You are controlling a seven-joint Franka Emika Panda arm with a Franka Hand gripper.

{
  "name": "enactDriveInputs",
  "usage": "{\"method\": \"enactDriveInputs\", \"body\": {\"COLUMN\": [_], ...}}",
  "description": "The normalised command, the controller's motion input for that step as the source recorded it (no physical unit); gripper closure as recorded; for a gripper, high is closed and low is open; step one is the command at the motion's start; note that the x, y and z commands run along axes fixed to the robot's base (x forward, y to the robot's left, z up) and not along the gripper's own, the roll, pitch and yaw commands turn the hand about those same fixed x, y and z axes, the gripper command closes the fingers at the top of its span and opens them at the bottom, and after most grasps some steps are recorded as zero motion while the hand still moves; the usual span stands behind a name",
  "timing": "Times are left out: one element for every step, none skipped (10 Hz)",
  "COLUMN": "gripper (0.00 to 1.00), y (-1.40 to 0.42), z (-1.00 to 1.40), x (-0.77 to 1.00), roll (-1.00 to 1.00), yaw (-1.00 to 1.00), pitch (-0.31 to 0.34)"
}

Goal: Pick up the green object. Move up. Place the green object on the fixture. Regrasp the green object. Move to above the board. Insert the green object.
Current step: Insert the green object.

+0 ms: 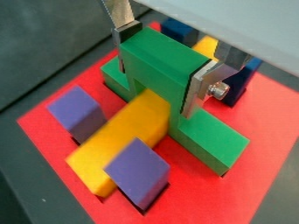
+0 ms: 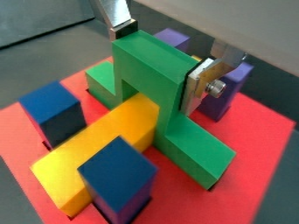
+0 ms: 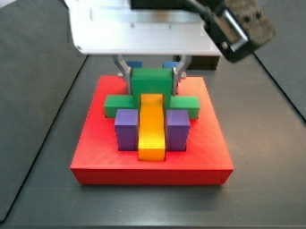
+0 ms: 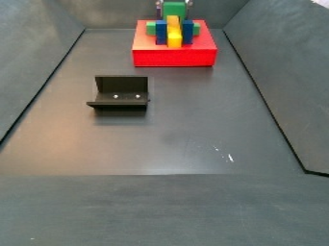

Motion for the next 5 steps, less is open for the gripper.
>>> {"method": "enactDriveInputs", "body": {"gripper": [1.00,1.00,1.00,1.00,1.00], "y": [0.13,0.06,0.00,0.03,-0.01], "z": [-0.94,-1.00,-1.00,-0.03,0.00], "x": [0.61,0.57,0.61,0.13,-0.03], "roll": [-0.11,-0.06,-0.03,-0.05,0.02], "yaw": [0.01,0.00,0.00,-0.11,0.00], "pitch": [-0.029,0.000,0.010,0.000,-0.029]}}
